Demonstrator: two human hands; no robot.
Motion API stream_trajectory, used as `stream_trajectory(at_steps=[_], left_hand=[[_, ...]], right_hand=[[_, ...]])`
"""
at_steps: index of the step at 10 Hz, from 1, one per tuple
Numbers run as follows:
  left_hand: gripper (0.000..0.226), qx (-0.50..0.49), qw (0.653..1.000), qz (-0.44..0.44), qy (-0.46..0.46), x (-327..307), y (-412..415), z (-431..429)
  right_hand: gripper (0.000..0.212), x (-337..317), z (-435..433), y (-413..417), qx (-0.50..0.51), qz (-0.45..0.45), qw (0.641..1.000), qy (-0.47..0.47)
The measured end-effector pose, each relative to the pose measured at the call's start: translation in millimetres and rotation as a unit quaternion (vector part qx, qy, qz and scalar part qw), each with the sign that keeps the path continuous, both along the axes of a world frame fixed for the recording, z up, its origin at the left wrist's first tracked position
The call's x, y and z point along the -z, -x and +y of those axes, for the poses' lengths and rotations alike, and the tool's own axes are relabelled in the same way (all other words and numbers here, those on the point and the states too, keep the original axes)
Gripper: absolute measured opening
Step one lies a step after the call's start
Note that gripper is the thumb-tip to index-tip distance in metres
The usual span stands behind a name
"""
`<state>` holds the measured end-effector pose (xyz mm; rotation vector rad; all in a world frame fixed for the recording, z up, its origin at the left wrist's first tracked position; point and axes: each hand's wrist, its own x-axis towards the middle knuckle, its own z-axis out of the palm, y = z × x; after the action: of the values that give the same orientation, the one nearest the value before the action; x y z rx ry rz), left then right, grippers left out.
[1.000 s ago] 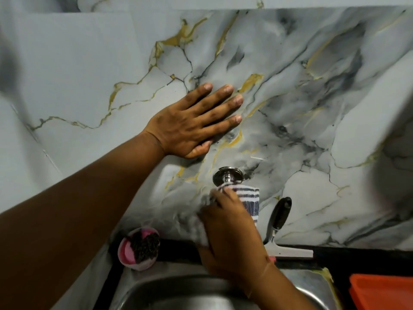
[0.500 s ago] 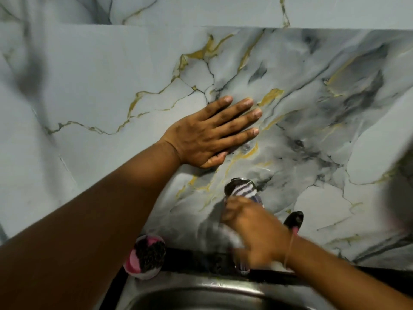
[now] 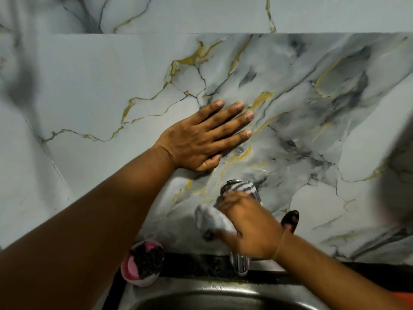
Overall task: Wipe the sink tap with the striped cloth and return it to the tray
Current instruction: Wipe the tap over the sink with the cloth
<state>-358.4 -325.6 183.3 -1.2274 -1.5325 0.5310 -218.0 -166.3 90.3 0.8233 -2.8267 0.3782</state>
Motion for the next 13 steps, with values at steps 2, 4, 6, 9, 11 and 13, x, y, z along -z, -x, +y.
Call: stream_trajectory(at_steps=[2, 4, 6, 9, 11, 13], left_hand=[[0.067, 0.001, 1.000, 0.003, -0.002, 0.5, 0.6, 0.0], [0.067, 0.004, 1.000, 0.002, -0.003, -0.1, 2.3, 0.0], [0.067, -0.002, 1.000, 0.007, 0.000, -0.4, 0.3, -0.6], [0.068, -0.007, 1.000, 0.019, -0.003, -1.6, -0.8, -1.0], [0.067, -0.010, 1.000, 0.019, -0.002, 0.6, 3.5, -0.2], [0.067, -0.017, 1.000, 0.009, 0.002, -0.1, 0.1, -0.1]], right_hand=[[0.068, 84.9, -32.1, -61.0, 0.142, 0.013, 0.957, 0.254], [0.034, 38.3, -9.1, -34.2, 0.187, -0.378, 0.397, 0.815], [0.059, 29.8, 5.8, -3.2, 0.136, -0.470, 0.350, 0.799], [0.044, 40.4, 0.5, -6.9, 0.133, -0.439, 0.402, 0.793], [0.040, 63.9, -26.3, -57.3, 0.275, -0.227, 0.607, 0.710], [0.032, 6.1, -23.1, -47.7, 0.256, 0.059, 0.955, 0.139]])
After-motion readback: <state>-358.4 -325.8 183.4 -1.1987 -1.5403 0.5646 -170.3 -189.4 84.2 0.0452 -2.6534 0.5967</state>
